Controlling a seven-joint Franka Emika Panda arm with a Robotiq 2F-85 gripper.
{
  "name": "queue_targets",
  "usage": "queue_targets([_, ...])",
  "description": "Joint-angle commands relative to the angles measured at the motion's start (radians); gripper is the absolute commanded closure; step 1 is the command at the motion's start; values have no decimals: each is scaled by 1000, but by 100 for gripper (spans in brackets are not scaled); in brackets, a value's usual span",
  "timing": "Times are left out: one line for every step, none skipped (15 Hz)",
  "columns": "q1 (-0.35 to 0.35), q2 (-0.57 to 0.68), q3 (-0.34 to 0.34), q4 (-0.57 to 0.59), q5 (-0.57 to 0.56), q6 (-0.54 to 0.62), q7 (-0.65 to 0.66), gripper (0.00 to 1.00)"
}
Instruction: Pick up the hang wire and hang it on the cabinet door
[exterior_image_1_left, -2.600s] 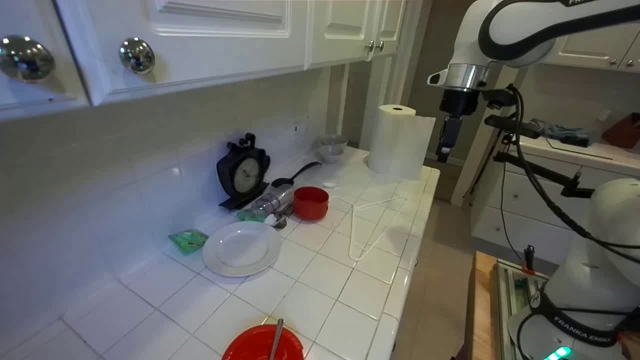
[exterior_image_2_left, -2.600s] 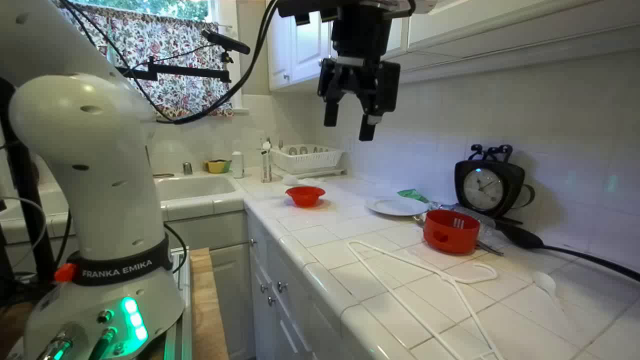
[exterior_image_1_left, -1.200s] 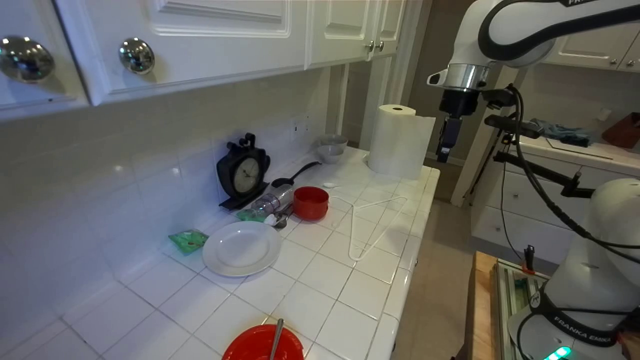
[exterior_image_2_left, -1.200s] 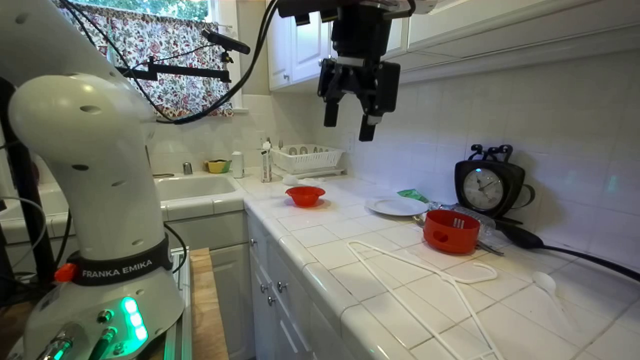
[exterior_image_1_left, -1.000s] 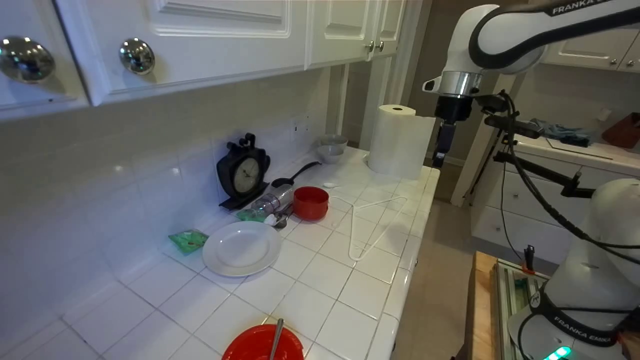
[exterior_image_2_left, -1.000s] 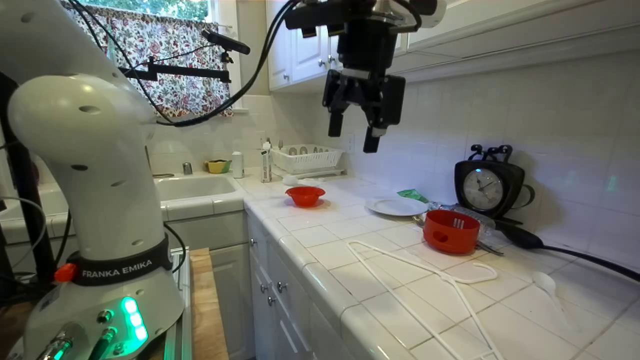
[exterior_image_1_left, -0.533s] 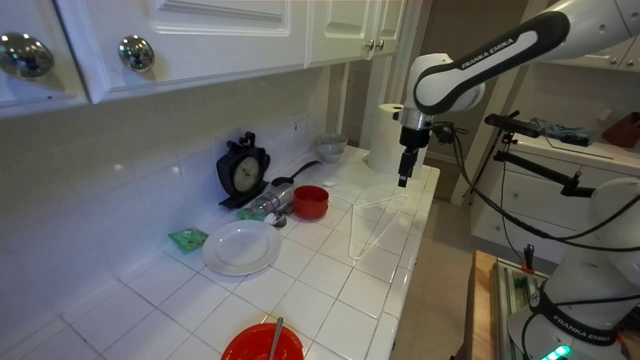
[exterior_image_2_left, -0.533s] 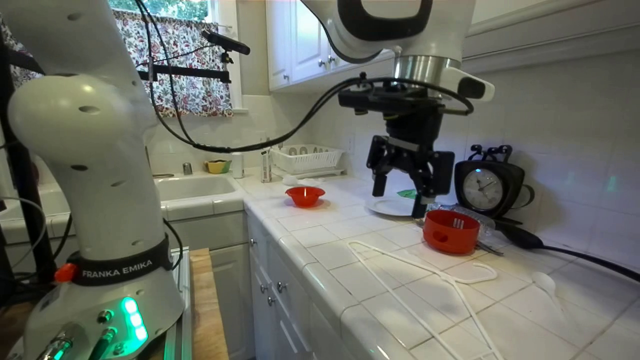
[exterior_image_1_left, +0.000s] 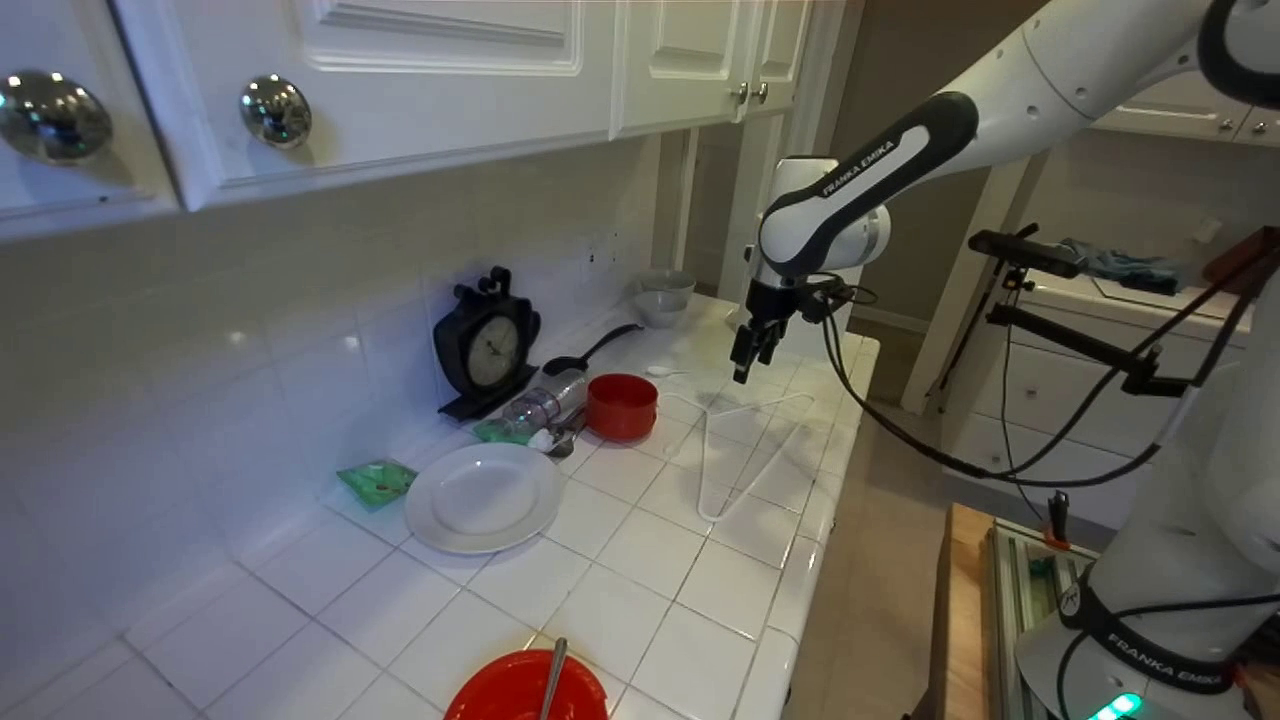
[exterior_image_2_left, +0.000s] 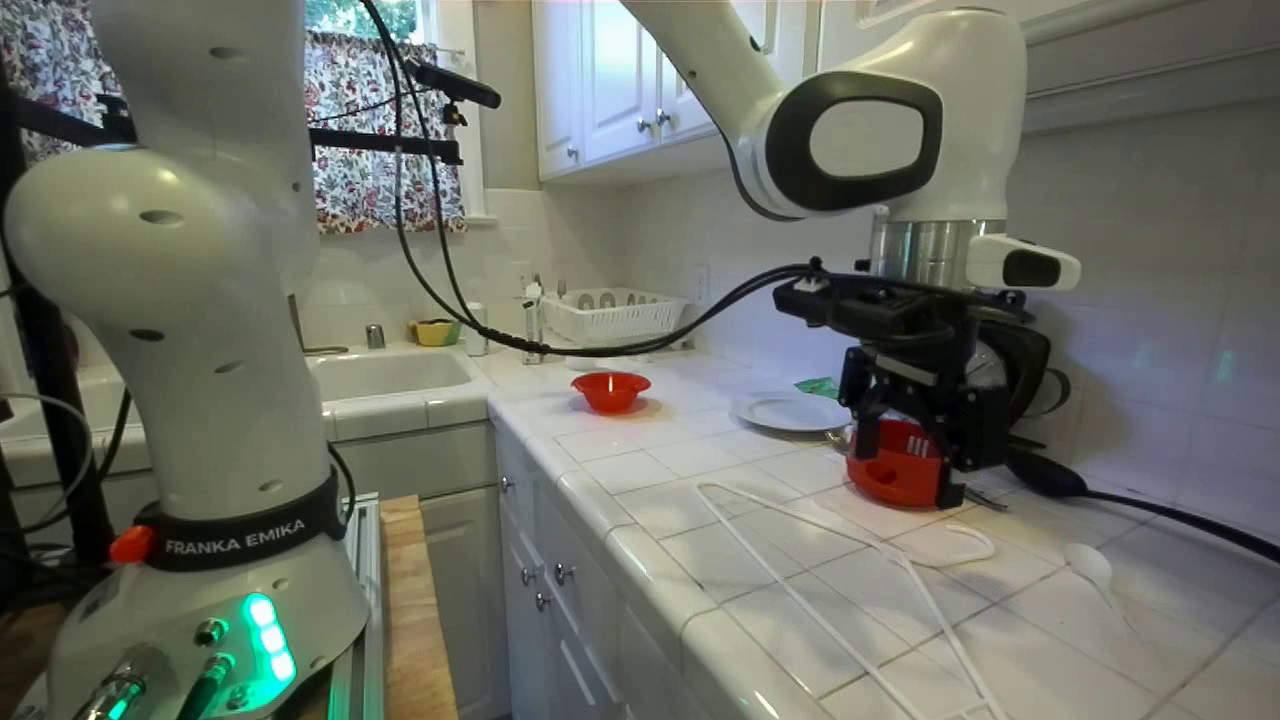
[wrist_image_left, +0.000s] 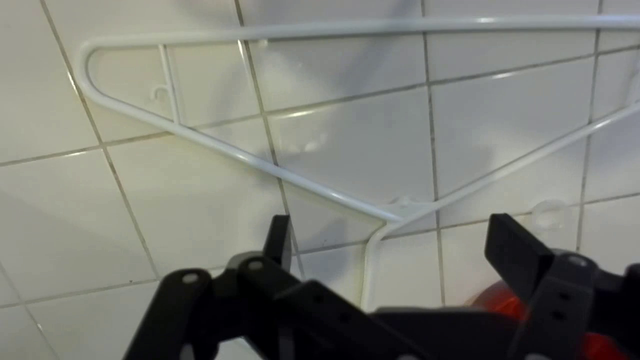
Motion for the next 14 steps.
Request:
queue_targets([-41, 98, 55, 79, 72, 43, 88, 0])
queue_targets([-45, 118, 65, 91, 79, 52, 117, 0])
queue_targets([-49, 133, 74, 100, 84, 62, 135, 0])
queue_targets([-55, 149, 83, 110, 89, 63, 149, 0])
queue_targets([-60, 164, 91, 118, 98, 68, 162, 0])
queue_targets([-70, 177, 103, 127, 115, 60, 160, 0])
queue_targets([-81, 189, 116, 136, 131, 53, 144, 0])
queue_targets([-68, 149, 102, 99, 74, 56, 157, 0])
queue_targets([-74, 161, 110, 106, 84, 56, 157, 0])
queue_targets([-78, 170, 113, 111, 88, 56, 157, 0])
queue_targets([-80, 174, 115, 115, 89, 56, 157, 0])
queue_targets([-81, 176, 116, 116, 89, 56, 157, 0])
queue_targets([-82, 176, 116, 118, 89, 56, 157, 0])
queue_targets([-83, 177, 116, 119, 89, 56, 157, 0])
